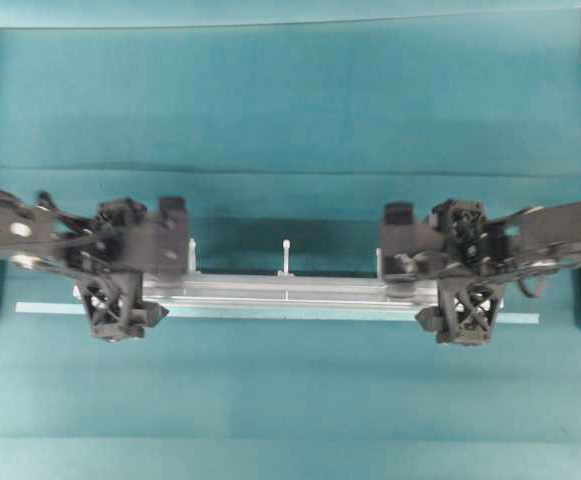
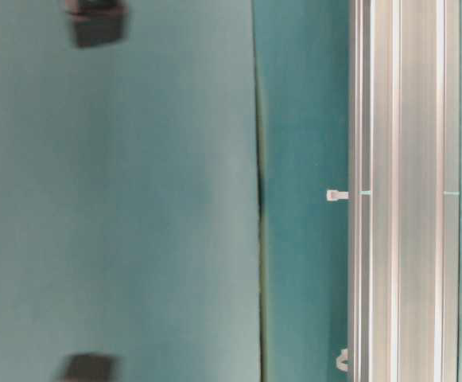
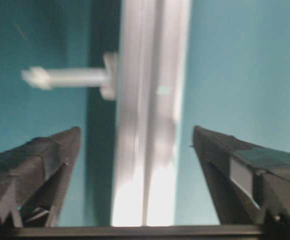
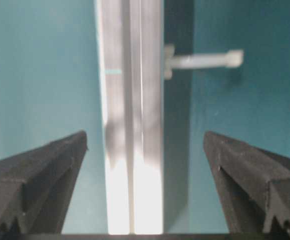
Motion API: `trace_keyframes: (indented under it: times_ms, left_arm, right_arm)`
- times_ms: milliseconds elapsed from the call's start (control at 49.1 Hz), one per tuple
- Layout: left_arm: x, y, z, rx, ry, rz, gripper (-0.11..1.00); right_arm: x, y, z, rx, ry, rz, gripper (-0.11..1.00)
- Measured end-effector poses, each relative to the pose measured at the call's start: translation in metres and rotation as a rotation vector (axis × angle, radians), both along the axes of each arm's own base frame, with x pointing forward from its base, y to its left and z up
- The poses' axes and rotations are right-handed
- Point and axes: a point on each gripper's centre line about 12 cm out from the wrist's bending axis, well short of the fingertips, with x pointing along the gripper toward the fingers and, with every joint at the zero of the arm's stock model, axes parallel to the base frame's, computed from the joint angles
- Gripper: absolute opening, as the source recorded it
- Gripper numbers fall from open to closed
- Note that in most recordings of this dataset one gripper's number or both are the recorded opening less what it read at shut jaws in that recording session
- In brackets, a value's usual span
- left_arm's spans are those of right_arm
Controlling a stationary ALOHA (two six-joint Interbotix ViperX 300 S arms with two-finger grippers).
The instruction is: Lift the large metal rail with both hands.
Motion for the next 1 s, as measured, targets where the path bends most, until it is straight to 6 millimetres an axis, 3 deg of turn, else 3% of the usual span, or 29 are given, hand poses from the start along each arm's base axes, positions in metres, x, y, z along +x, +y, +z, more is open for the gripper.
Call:
trace_keyframes:
  times_ms: [305, 997]
  left_arm:
    - [-0.029, 0.0, 0.063, 0.002, -0.248, 0.0, 0.98]
    - [-0.086, -0.003, 0.142, -0.009, -0.611, 0.0, 0.94]
  right_arm:
    - [-0.027, 0.0, 0.068, 0.002, -0.253, 0.001, 0.96]
    - [-0.083, -0.001, 0.145, 0.009, -0.729, -0.003, 0.95]
